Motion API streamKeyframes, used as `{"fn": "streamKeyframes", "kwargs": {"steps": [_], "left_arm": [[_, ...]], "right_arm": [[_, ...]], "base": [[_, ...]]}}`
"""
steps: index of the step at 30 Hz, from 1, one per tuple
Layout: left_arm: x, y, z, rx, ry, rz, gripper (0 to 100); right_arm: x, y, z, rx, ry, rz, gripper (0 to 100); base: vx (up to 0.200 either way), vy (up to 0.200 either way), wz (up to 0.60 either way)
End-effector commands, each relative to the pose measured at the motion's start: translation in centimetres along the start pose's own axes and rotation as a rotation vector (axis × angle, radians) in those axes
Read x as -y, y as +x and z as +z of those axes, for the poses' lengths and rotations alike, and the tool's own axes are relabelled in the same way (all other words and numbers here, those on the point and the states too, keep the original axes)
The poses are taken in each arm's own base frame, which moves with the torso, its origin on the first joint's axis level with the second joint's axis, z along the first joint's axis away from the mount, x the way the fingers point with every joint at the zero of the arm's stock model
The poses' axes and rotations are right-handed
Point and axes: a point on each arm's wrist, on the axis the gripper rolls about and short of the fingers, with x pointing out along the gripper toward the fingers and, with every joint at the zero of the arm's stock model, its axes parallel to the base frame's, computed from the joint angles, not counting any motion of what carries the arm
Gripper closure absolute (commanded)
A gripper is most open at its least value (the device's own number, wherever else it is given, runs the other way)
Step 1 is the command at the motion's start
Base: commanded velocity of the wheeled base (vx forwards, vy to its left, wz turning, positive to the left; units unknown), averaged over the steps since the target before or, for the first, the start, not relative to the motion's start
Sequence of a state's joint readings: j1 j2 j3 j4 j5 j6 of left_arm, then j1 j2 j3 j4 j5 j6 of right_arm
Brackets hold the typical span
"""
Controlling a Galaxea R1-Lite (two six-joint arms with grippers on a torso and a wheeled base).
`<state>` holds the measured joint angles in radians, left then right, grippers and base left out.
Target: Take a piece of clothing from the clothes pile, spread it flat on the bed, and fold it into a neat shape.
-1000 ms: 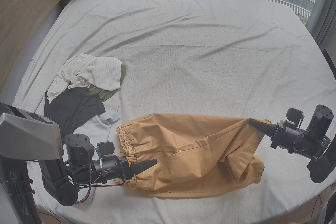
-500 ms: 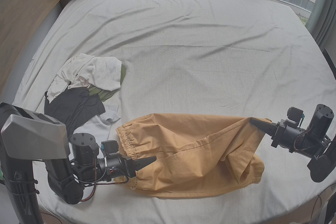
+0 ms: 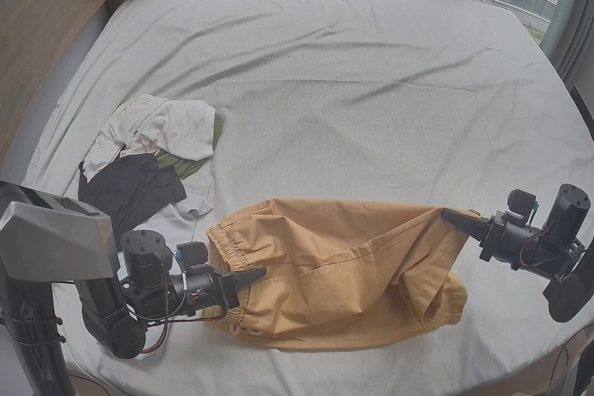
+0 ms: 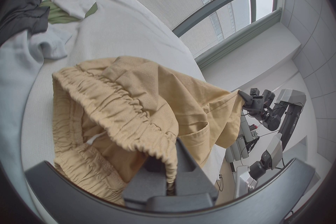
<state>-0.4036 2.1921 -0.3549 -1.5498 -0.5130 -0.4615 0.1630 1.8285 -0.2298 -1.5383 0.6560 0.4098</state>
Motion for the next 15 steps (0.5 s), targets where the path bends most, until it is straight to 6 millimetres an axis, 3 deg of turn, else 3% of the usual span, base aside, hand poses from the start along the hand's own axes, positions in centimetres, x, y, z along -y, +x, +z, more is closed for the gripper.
{"fn": "streamKeyframes", "kwargs": {"steps": [1,9,15], "left_arm": [[1.3,-0.8,1.8,0.063,0.028,-0.031,100],[3.6,-2.7,5.1,0.193,0.039,-0.083,100],[4.4,-3.4,6.0,0.230,0.063,-0.106,100]], "right_arm": [[0.0,-0.2,0.3,0.006,-0.004,0.006,100],[-0.3,-0.8,1.0,0.020,0.015,0.038,100],[0.0,-1.0,1.2,0.021,0.038,0.044,100]], "base": [[0.000,0.000,0.00],[0.000,0.000,0.00],[0.000,0.000,0.00]]}}
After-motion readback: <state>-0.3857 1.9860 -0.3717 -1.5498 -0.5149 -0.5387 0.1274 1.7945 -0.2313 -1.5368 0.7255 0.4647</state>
